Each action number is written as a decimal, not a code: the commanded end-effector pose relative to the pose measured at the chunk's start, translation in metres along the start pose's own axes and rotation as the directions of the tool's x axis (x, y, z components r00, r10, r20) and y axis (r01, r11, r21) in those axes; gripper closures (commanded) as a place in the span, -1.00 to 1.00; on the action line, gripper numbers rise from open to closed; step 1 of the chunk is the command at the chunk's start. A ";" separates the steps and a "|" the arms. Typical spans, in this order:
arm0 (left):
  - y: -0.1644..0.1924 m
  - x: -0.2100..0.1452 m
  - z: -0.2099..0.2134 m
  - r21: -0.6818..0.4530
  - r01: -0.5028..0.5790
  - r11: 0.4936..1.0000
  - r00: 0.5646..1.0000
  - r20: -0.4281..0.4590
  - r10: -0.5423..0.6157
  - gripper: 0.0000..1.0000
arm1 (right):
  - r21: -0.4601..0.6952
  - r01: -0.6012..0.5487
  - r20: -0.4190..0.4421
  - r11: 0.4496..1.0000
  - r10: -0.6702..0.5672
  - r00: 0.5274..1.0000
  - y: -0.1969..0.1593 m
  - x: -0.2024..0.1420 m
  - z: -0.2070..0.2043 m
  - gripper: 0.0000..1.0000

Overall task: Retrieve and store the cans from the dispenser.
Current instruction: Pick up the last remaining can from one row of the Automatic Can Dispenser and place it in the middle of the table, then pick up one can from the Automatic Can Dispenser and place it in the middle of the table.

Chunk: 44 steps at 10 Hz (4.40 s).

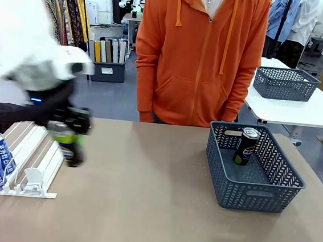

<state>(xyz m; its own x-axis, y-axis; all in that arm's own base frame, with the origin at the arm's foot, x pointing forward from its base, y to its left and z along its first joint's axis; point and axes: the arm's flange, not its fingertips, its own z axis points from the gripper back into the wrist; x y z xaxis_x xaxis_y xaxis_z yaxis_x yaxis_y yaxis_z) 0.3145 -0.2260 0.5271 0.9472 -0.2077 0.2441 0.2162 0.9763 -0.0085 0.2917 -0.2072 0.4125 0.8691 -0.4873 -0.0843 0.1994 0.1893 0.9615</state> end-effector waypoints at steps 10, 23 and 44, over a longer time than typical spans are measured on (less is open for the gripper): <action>-0.147 0.119 -0.153 -0.050 0.126 0.991 0.989 -0.070 -0.129 1.00 | -0.002 0.005 -0.007 1.000 -0.005 1.000 0.004 0.000 0.004 -1.00; 0.070 0.008 0.058 -0.188 -0.076 0.979 0.990 0.104 0.097 -1.00 | -0.002 0.005 -0.007 1.000 -0.005 1.000 0.004 0.000 0.004 -1.00; 0.351 -0.124 0.060 -0.913 -0.087 0.398 0.921 0.078 0.381 -1.00 | -0.002 0.005 -0.007 1.000 -0.005 1.000 0.004 0.000 0.004 -1.00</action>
<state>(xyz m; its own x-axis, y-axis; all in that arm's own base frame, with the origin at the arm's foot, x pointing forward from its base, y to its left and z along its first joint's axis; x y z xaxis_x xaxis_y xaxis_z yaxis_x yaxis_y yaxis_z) 0.2579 0.1469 0.5510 0.9440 0.1859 0.2726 0.1903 0.3681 -0.9101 0.2917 -0.2079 0.4130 0.8687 -0.4881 -0.0839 0.1994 0.1896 0.9614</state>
